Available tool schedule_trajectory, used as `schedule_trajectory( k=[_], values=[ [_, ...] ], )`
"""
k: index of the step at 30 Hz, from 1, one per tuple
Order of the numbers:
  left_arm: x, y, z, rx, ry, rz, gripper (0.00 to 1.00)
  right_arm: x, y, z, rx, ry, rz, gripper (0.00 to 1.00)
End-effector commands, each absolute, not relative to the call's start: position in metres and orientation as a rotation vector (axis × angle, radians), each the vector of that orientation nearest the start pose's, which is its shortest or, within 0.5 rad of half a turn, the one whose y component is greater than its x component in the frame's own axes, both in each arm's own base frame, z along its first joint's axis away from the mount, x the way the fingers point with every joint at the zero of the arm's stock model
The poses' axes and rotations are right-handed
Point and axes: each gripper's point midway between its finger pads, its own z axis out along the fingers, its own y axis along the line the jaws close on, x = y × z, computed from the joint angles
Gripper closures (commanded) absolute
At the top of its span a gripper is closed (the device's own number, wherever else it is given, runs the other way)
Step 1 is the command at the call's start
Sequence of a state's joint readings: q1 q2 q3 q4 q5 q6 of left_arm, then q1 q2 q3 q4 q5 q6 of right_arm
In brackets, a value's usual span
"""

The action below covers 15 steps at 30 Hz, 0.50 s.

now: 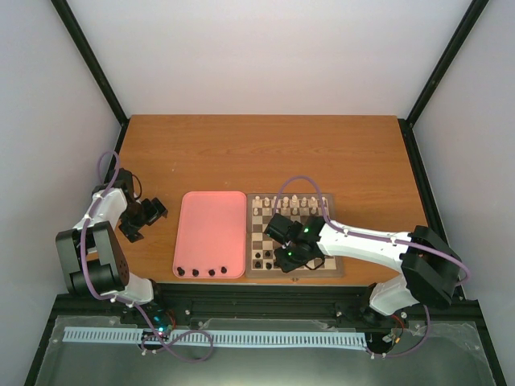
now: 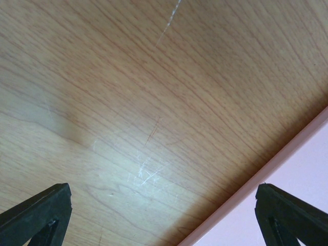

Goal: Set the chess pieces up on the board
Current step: Place the chess piece on the chessboard.

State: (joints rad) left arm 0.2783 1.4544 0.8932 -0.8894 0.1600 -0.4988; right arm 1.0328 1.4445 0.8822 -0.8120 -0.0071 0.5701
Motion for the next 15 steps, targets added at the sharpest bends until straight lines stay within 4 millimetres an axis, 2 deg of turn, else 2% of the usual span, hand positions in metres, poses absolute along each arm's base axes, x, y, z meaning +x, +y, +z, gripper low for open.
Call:
schedule_trajectory(
  k=[1,15],
  values=[
    [0.2648,0.0457,0.0599,-1.096,2.793,-0.263,0.00,0.1451,0.2375,0.0550,-0.665,2.904,0.203,0.90],
    [0.2636,0.0457,0.0602,-1.094,2.792,-0.262,0.00,0.1469,0.2433,0.0576,-0.685,2.894,0.223,0.84]
  ],
)
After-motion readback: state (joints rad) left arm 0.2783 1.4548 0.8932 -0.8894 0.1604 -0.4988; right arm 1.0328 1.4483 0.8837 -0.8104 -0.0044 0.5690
